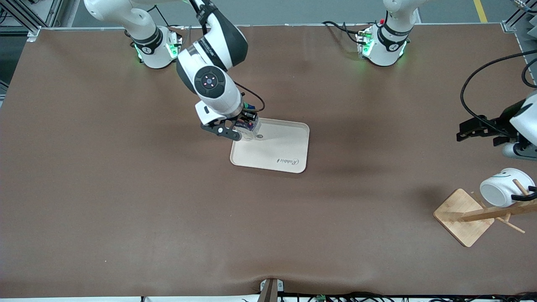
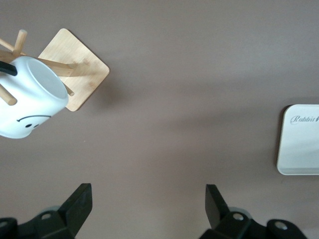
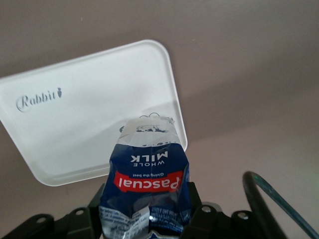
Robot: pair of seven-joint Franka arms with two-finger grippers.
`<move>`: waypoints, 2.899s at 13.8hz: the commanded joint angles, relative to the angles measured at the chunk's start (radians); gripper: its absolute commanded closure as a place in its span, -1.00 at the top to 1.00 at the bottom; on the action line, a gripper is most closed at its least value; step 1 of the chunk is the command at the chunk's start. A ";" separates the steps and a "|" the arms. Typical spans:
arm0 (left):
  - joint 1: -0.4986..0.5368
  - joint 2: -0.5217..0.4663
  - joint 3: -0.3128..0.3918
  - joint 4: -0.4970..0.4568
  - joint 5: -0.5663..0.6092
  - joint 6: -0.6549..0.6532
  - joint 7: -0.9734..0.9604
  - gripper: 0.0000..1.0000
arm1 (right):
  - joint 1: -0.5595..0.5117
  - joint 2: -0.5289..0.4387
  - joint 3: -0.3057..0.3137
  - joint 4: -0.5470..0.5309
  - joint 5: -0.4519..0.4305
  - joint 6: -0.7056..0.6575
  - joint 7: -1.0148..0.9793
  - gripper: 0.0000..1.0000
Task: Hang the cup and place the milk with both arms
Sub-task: 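Grasp the milk carton with the right gripper while the left gripper withdraws, then lift the milk carton off the tray and carry it aside, then lower the milk carton onto the table with the right gripper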
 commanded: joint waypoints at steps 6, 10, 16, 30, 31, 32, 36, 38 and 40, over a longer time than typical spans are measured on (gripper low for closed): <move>-0.141 -0.099 0.094 -0.005 0.022 -0.043 0.003 1.00 | -0.234 -0.080 0.009 0.120 -0.123 -0.285 -0.098 -1.00; -0.365 -0.167 0.318 -0.015 0.012 -0.154 0.011 1.00 | -0.351 -0.103 0.009 0.097 -0.167 -0.257 -0.174 -1.00; -0.470 -0.297 0.404 -0.150 -0.037 -0.128 -0.066 1.00 | -0.550 -0.228 0.012 -0.166 -0.252 -0.159 -0.525 -1.00; -0.460 -0.277 0.406 -0.147 -0.044 -0.119 -0.130 1.00 | -0.808 -0.291 0.009 -0.519 -0.247 0.156 -0.930 -1.00; -0.453 -0.277 0.406 -0.156 -0.038 -0.119 -0.124 1.00 | -0.825 -0.289 0.009 -0.526 -0.247 0.157 -0.932 -1.00; -0.450 -0.283 0.404 -0.179 -0.031 -0.117 -0.121 1.00 | -0.840 -0.289 0.009 -0.542 -0.249 0.163 -0.941 -1.00; -0.438 -0.297 0.403 -0.178 -0.033 -0.116 -0.116 1.00 | -0.843 -0.283 0.009 -0.549 -0.249 0.168 -0.984 -0.62; -0.438 -0.297 0.394 -0.176 -0.033 -0.103 -0.118 1.00 | -0.845 -0.281 0.009 -0.565 -0.249 0.198 -1.016 -0.32; -0.438 -0.294 0.394 -0.176 -0.034 -0.076 -0.116 1.00 | -0.851 -0.281 0.009 -0.584 -0.249 0.220 -1.051 0.21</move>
